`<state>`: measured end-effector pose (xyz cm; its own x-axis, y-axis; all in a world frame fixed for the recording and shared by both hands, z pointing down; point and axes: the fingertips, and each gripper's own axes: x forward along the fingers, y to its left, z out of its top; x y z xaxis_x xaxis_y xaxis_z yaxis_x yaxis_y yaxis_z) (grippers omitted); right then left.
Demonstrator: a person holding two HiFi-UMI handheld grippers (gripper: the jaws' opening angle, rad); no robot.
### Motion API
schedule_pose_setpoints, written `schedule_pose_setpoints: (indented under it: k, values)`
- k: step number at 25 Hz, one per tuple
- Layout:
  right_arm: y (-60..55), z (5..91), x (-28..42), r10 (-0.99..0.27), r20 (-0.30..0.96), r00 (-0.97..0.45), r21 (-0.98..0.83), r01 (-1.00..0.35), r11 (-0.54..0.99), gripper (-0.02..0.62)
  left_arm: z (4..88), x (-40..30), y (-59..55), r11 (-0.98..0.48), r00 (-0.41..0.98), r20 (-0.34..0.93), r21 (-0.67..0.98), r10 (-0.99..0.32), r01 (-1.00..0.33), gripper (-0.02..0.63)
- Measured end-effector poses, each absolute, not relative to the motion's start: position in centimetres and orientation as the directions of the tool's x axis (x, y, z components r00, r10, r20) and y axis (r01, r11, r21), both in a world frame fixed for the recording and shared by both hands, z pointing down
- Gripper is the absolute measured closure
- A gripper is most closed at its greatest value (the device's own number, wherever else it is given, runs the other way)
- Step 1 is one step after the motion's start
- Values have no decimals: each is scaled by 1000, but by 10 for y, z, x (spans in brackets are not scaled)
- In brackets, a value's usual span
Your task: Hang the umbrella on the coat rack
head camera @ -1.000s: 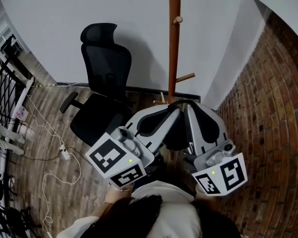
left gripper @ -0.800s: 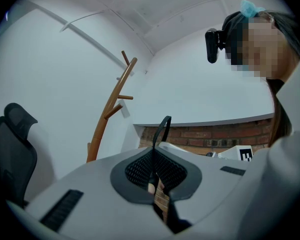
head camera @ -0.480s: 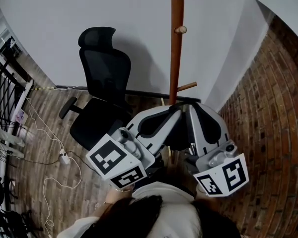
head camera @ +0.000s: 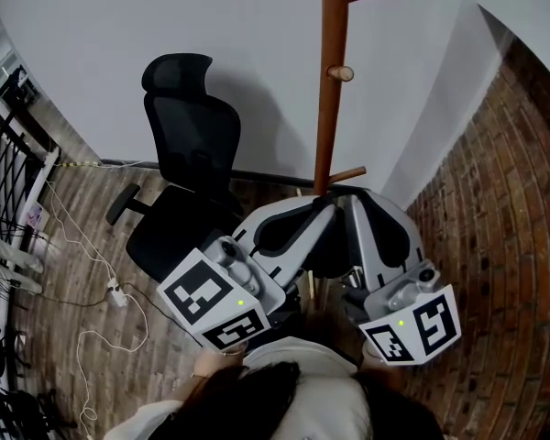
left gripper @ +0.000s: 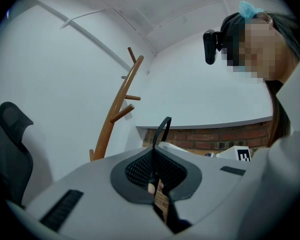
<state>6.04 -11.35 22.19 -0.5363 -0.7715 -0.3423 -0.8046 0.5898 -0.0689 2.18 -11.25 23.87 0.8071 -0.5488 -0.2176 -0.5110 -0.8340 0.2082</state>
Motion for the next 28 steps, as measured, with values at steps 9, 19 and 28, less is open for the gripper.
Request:
schedule_pose_setpoints:
  k: [9,19,28]
  values:
    - [-136,215,61,-766,-342,-544,-52,-803,593,560,233,22,-135,-838,806,-235,208,-543,-504,595]
    - [-157,203,59,-761,-350,-546,-37,-803,594,560,221,22,-156,-853,812,-262,198,-521,-483,595]
    - [-169,196,66,-767,-365,-528,-40,-814,580,560,214,25,-168,-867,823,-271,185,-498,-463,595]
